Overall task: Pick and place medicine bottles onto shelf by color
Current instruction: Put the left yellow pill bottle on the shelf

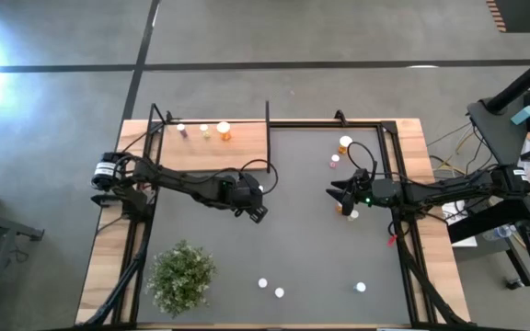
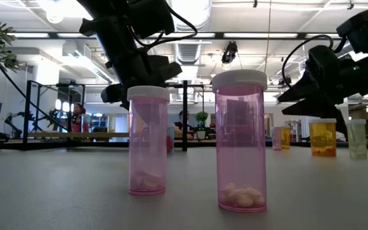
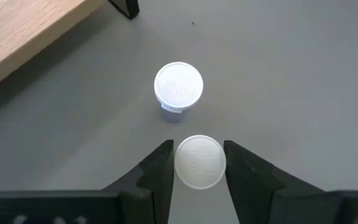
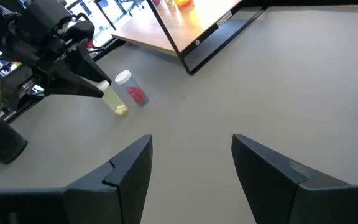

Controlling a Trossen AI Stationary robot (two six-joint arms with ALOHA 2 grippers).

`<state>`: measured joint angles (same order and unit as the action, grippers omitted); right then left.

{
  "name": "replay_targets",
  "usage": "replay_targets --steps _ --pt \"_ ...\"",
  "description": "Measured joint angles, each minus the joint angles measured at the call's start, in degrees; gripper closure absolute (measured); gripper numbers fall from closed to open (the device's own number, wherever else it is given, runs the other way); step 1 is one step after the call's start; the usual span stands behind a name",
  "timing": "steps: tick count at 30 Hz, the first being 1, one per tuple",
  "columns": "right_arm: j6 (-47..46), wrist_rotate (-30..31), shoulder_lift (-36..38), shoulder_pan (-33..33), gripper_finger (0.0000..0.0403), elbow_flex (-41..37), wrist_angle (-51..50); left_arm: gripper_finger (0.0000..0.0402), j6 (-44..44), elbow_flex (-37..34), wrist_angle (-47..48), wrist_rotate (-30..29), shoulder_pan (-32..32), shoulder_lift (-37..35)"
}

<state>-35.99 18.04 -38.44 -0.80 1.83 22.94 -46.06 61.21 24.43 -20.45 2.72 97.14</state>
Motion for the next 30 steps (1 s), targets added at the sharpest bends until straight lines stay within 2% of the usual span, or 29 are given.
replay_targets --steps 13,23,30 --pt "0.0 0.02 -0.02 0.0 0.0193 0.0 0.0 0.0292 3.41 1.71 1.3 -0.69 -1.07 -1.7" --pt "0.0 0.02 -0.01 0.02 0.0193 0.0 0.0 0.0292 7.77 1.88 13.26 -2.71 -5.91 -12.0" --pt "0.0 0.0 -0.02 0.02 0.0193 0.0 0.0 0.0292 9.53 0.52 20.46 -5.64 -12.35 -17.66"
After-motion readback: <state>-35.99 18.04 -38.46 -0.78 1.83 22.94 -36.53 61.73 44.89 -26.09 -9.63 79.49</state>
